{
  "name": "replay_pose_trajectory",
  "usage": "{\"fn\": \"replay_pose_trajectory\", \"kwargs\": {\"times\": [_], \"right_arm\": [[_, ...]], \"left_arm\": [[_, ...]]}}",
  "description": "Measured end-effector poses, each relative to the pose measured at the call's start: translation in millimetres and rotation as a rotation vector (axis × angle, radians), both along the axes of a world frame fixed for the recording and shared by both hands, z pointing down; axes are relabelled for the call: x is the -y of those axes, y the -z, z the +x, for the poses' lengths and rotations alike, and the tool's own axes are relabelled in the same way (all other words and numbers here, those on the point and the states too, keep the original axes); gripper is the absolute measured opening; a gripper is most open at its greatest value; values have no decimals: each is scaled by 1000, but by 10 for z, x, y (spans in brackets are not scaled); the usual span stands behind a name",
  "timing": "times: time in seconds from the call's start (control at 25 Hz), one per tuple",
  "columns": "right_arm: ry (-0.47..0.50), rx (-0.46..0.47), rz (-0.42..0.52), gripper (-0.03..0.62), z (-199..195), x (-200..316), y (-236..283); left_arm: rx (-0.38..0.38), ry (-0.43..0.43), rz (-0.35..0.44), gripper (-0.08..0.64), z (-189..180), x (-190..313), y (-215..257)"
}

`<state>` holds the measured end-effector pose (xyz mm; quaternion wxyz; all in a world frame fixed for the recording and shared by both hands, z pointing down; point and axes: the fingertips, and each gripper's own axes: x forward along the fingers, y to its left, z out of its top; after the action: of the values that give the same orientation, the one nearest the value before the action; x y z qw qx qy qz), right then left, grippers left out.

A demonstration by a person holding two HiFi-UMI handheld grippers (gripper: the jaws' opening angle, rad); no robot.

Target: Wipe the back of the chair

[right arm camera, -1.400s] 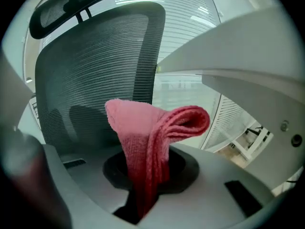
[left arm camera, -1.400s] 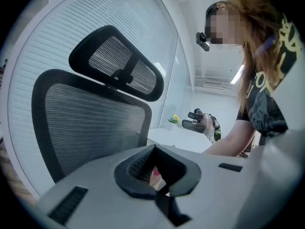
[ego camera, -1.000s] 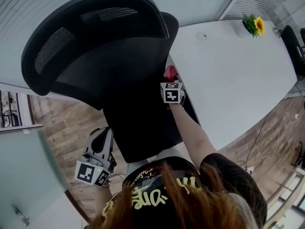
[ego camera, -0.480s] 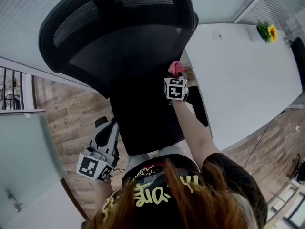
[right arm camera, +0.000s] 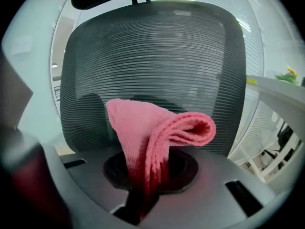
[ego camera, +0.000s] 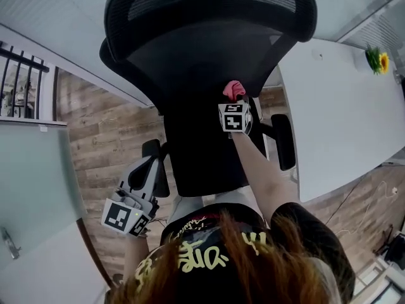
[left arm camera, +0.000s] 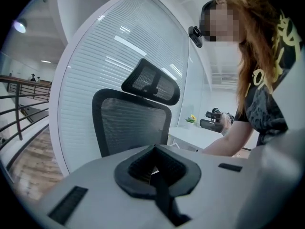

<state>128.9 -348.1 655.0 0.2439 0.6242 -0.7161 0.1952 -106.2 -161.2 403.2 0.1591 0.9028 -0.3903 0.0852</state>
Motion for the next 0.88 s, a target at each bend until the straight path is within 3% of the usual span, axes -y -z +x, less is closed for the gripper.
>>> {"fn": "replay_pose_trajectory", "kwargs": {"times": [0.28, 0.56, 0.88], "right_arm": [[-79, 27, 10, 51, -192, 48, -31], [37, 34, 30, 51, -916, 36, 45], [43, 55, 30, 51, -1409, 20, 37]], "left_arm": [[-4, 25, -1, -11, -344, -10, -23], [-14, 23, 6, -11, -597, -6, -25], [-16, 36, 3, -11, -916, -25, -48]]}}
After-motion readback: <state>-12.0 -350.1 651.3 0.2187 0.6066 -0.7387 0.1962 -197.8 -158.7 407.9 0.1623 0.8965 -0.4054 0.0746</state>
